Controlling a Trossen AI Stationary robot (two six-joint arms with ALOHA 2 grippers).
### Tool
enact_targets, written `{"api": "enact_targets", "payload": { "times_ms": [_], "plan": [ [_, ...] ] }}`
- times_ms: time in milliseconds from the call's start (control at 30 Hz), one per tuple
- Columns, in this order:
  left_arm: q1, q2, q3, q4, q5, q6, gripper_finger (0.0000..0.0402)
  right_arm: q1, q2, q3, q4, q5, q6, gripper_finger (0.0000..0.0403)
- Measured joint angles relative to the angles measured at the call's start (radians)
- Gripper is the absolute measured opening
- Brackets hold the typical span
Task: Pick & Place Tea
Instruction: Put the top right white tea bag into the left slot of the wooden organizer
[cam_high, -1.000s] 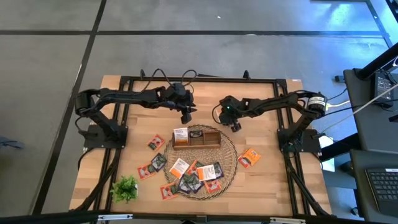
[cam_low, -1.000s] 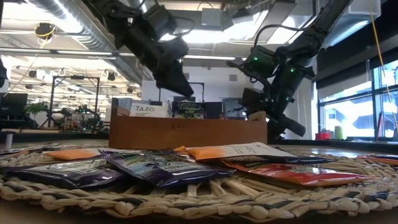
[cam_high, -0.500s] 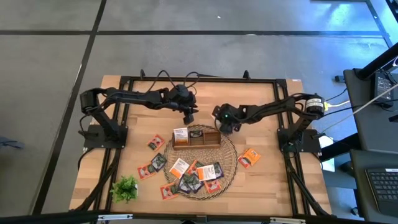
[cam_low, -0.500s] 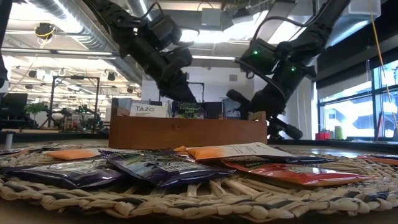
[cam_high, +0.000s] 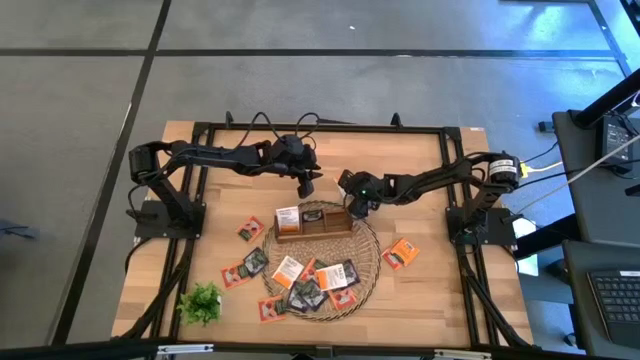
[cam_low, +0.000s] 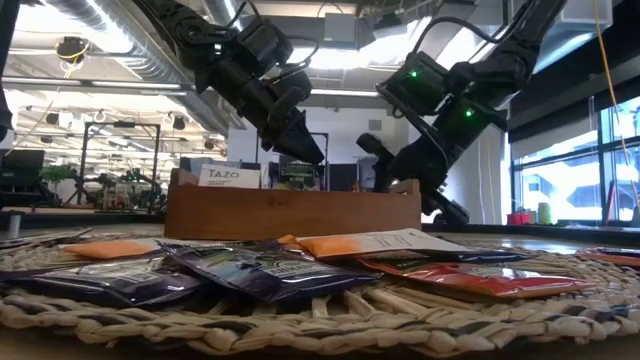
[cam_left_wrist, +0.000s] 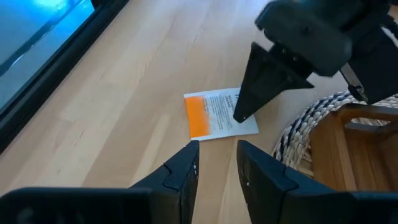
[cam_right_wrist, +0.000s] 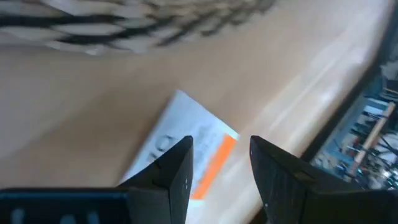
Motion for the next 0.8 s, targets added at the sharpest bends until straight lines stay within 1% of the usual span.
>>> {"api": "enact_targets", "payload": {
  "times_ms": [67, 133, 200, 267, 333, 400, 433, 500, 533, 567, 600, 633, 667, 800],
  "plan": [
    [0.0, 0.0, 0.0, 0.0, 0.0, 0.0, 0.0105, 0.0, -0.015, 0.001, -0.001, 0.024, 0.006, 0.016],
    [0.0, 0.0, 0.0, 0.002, 0.0, 0.017, 0.0106, 0.0, -0.045, 0.001, 0.003, 0.04, 0.057, 0.016],
    [0.0, 0.0, 0.0, 0.003, 0.001, 0.042, 0.0106, 0.0, -0.084, 0.002, 0.003, 0.04, 0.204, 0.016],
    [0.0, 0.0, 0.0, 0.004, 0.015, 0.05, 0.0103, 0.0, -0.124, 0.003, -0.005, 0.05, 0.463, 0.016],
    [0.0, 0.0, 0.0, 0.004, 0.053, 0.052, 0.0099, 0.0, -0.164, 0.003, -0.031, 0.087, 0.783, 0.016],
    [0.0, 0.0, 0.0, 0.008, 0.103, 0.052, 0.0094, 0.0, -0.192, 0.005, -0.069, 0.089, 1.096, 0.016],
    [0.0, 0.0, 0.0, 0.015, 0.127, 0.052, 0.0092, -0.001, -0.198, 0.005, -0.085, 0.049, 1.247, 0.016],
    [-0.002, 0.004, 0.0, 0.043, 0.15, 0.047, 0.0087, -0.005, -0.198, 0.005, -0.116, -0.1, 1.49, 0.016],
    [-0.003, 0.006, 0.0, 0.056, 0.153, 0.042, 0.0085, -0.008, -0.186, 0.005, -0.113, -0.184, 1.583, 0.016],
    [-0.003, 0.006, 0.0, 0.062, 0.157, 0.034, 0.0083, -0.008, -0.173, 0.005, -0.105, -0.242, 1.648, 0.016],
    [-0.003, 0.006, 0.0, 0.072, 0.158, 0.03, 0.0081, -0.008, -0.161, 0.005, -0.109, -0.274, 1.687, 0.016],
    [-0.003, 0.006, 0.0, 0.083, 0.16, 0.028, 0.0079, -0.008, -0.146, 0.005, -0.109, -0.272, 1.704, 0.016],
    [-0.003, 0.006, 0.001, 0.085, 0.162, 0.028, 0.0078, -0.009, -0.131, 0.005, -0.111, -0.246, 1.717, 0.016],
    [-0.003, 0.006, 0.001, 0.082, 0.164, 0.014, 0.0072, -0.019, -0.08, 0.005, -0.135, -0.015, 1.8, 0.016]
  ]
}}
